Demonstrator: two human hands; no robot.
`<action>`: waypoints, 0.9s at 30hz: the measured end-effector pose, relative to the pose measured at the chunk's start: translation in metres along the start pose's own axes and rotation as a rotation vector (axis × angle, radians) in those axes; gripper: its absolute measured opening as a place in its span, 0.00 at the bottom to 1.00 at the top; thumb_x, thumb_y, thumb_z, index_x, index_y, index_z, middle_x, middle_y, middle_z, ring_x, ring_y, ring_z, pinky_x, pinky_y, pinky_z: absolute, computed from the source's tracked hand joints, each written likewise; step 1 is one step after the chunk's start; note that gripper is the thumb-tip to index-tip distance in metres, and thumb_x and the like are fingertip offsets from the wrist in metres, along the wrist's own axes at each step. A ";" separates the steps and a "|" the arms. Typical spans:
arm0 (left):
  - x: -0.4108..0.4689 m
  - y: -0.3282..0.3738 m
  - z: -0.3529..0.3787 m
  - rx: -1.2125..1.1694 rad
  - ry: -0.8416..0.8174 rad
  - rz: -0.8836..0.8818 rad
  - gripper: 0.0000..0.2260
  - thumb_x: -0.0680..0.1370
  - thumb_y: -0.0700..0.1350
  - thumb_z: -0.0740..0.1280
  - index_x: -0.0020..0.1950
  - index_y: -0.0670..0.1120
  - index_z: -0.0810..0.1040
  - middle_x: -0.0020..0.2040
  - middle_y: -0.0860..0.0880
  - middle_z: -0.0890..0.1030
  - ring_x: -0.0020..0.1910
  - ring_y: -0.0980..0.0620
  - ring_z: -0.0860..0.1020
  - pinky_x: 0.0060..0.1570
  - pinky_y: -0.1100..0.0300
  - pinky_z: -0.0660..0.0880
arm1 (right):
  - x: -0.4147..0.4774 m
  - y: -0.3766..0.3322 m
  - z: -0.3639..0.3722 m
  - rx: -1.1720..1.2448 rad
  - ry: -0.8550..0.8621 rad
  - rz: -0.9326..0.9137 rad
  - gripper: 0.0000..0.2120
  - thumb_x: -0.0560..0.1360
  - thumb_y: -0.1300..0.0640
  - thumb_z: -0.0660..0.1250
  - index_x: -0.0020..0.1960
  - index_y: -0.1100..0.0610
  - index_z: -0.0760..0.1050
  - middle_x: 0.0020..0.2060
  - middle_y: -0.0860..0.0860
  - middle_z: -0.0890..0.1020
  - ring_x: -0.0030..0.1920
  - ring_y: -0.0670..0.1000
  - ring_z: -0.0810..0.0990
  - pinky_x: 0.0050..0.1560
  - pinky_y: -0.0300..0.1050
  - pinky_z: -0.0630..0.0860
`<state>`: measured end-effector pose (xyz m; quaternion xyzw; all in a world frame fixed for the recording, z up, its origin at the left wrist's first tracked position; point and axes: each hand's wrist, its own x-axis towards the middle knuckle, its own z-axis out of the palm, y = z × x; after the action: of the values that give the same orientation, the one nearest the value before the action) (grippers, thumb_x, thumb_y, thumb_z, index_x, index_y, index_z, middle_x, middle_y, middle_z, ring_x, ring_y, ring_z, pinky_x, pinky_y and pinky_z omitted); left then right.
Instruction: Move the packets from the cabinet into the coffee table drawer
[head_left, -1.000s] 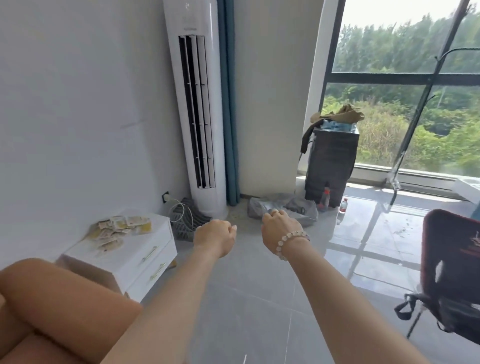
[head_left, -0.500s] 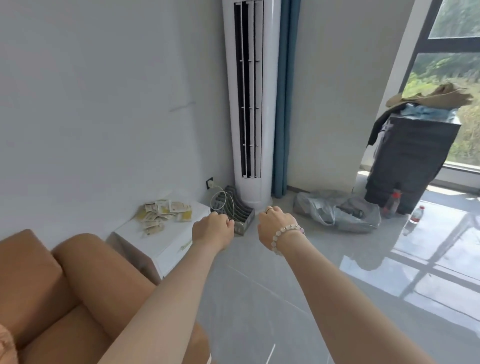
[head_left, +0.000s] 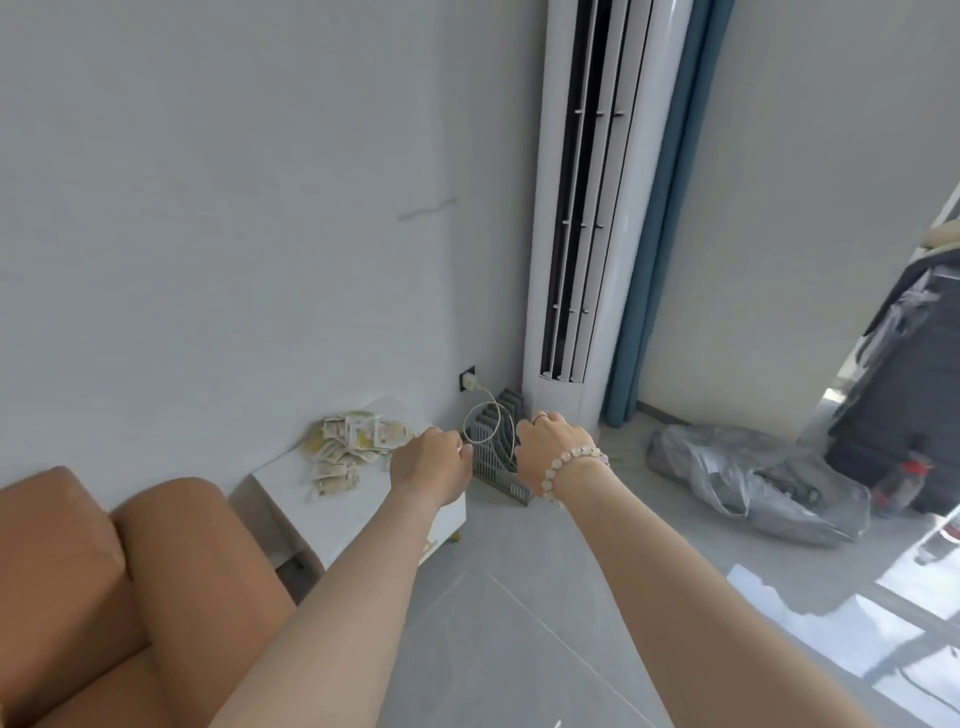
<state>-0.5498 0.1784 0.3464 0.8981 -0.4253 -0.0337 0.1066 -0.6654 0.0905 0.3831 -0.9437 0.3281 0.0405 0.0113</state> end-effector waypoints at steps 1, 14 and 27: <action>0.009 -0.004 0.001 0.007 -0.003 -0.005 0.18 0.82 0.49 0.51 0.57 0.45 0.78 0.59 0.47 0.77 0.54 0.45 0.77 0.43 0.58 0.68 | 0.009 -0.001 0.001 -0.006 -0.010 -0.007 0.16 0.80 0.60 0.52 0.67 0.60 0.67 0.65 0.55 0.70 0.67 0.54 0.67 0.60 0.48 0.68; 0.133 -0.033 0.037 0.007 -0.044 -0.122 0.18 0.82 0.51 0.51 0.62 0.49 0.77 0.63 0.49 0.75 0.60 0.48 0.76 0.49 0.57 0.70 | 0.159 0.014 0.015 -0.047 -0.061 -0.132 0.18 0.78 0.60 0.55 0.67 0.60 0.67 0.65 0.55 0.70 0.67 0.53 0.66 0.61 0.48 0.68; 0.286 -0.080 0.030 -0.057 -0.061 -0.428 0.18 0.83 0.51 0.50 0.65 0.48 0.74 0.65 0.48 0.73 0.65 0.48 0.71 0.62 0.56 0.68 | 0.371 0.000 0.005 -0.042 -0.079 -0.357 0.16 0.80 0.59 0.51 0.66 0.60 0.66 0.64 0.55 0.70 0.66 0.54 0.66 0.62 0.47 0.66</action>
<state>-0.3119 0.0024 0.3081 0.9631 -0.2270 -0.0949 0.1093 -0.3759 -0.1383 0.3472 -0.9846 0.1540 0.0817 0.0112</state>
